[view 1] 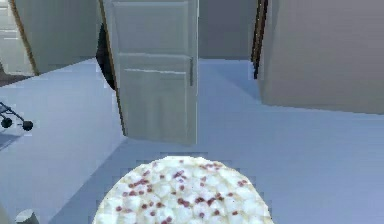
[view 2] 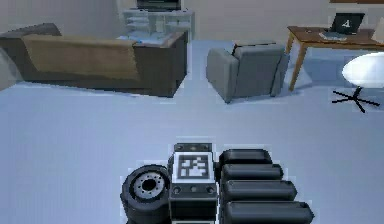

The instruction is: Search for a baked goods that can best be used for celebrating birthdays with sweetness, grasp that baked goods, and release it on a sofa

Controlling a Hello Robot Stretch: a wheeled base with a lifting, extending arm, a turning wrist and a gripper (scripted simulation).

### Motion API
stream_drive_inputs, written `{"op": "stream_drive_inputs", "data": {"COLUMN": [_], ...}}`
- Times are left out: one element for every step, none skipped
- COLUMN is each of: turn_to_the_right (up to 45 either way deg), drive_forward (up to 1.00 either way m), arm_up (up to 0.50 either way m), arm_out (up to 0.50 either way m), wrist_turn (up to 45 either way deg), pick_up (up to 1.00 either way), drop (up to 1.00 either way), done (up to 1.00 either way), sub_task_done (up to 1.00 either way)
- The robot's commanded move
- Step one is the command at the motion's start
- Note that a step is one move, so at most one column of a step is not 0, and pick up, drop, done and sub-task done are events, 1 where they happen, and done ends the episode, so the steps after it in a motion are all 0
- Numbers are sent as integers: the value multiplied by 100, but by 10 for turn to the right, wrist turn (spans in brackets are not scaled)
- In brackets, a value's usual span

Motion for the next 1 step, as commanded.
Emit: {"op": "stream_drive_inputs", "data": {"turn_to_the_right": [0], "drive_forward": [100], "arm_up": [0], "arm_out": [0], "wrist_turn": [0], "pick_up": [0], "drop": [0], "done": [0], "sub_task_done": [0]}}
